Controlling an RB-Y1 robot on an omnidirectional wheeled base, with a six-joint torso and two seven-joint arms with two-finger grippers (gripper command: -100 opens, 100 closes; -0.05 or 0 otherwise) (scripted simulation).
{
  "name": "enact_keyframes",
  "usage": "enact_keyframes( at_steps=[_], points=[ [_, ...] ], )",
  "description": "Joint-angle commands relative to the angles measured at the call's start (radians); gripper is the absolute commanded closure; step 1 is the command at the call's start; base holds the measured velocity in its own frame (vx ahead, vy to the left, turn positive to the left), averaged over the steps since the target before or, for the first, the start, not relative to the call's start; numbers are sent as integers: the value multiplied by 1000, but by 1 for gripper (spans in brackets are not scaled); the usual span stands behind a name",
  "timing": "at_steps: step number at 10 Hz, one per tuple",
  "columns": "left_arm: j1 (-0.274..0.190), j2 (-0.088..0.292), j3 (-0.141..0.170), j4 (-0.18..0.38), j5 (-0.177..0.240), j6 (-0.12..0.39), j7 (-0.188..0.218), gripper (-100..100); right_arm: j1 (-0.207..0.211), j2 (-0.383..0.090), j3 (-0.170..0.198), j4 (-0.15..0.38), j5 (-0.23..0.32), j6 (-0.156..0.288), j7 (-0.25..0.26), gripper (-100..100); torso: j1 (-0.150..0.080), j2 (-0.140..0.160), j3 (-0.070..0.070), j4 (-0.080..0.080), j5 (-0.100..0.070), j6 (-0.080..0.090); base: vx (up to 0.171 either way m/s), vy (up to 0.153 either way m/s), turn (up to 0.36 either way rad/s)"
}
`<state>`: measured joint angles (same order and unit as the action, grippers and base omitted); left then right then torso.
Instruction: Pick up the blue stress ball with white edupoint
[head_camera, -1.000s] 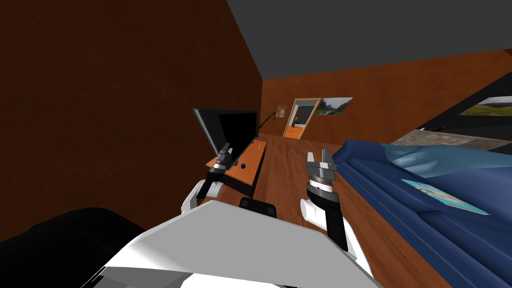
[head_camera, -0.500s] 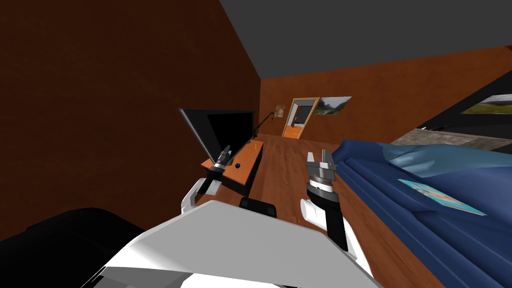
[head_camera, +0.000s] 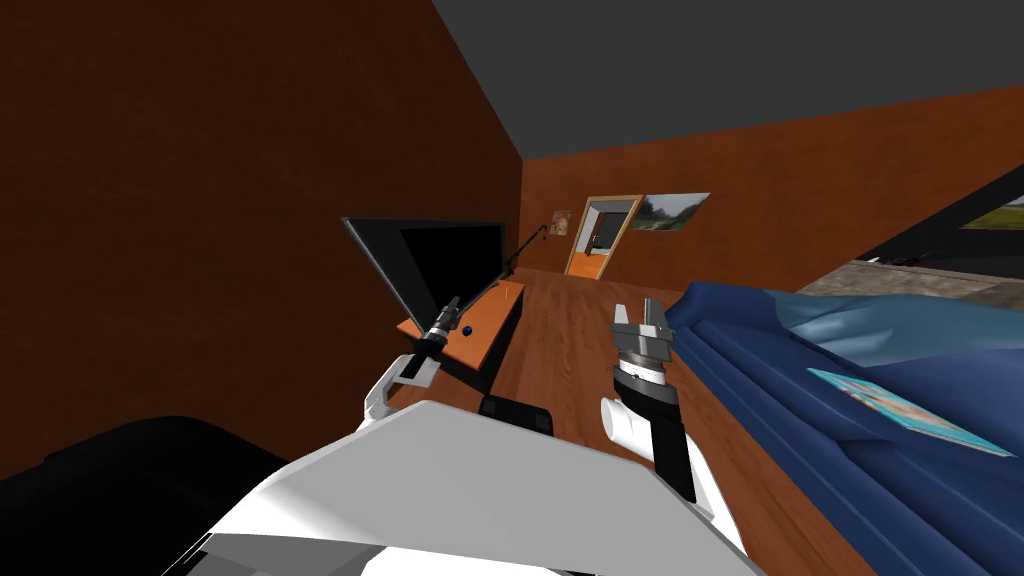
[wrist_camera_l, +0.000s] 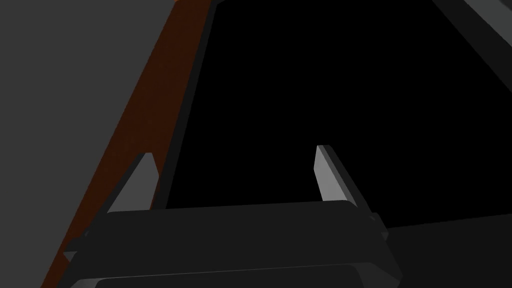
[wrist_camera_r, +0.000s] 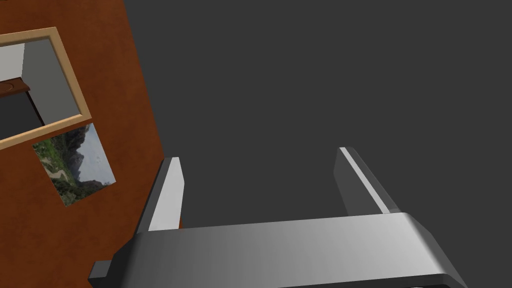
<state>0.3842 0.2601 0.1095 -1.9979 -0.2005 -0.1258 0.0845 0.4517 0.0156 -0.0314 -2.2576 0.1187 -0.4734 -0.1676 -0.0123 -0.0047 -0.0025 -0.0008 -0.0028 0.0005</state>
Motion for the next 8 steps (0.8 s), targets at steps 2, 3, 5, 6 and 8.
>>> enact_keyframes(
  at_steps=[2,3,5,6,8],
  points=[
    [-20,19,26,70,0,57,-1,-100,0,0,0,0,0,0,0,0,-2,-3,-2,-1,-1,0,132,-207,-80],
    [-20,19,26,78,0,57,-1,-100,0,0,0,0,0,0,0,0,0,-4,-3,-1,0,0,100,-130,37],
    [-30,26,40,120,0,91,-4,-100,0,0,0,0,0,0,0,0,3,-2,-1,-1,0,0,81,-137,28],
    [-40,33,55,160,2,127,-9,-100,0,0,0,0,0,0,0,0,5,-1,-1,-1,1,0,91,-104,29],
    [-49,38,70,205,5,164,-15,-100,0,0,0,0,0,0,0,0,4,-4,-3,-1,1,0,131,-141,47]
  ],
)
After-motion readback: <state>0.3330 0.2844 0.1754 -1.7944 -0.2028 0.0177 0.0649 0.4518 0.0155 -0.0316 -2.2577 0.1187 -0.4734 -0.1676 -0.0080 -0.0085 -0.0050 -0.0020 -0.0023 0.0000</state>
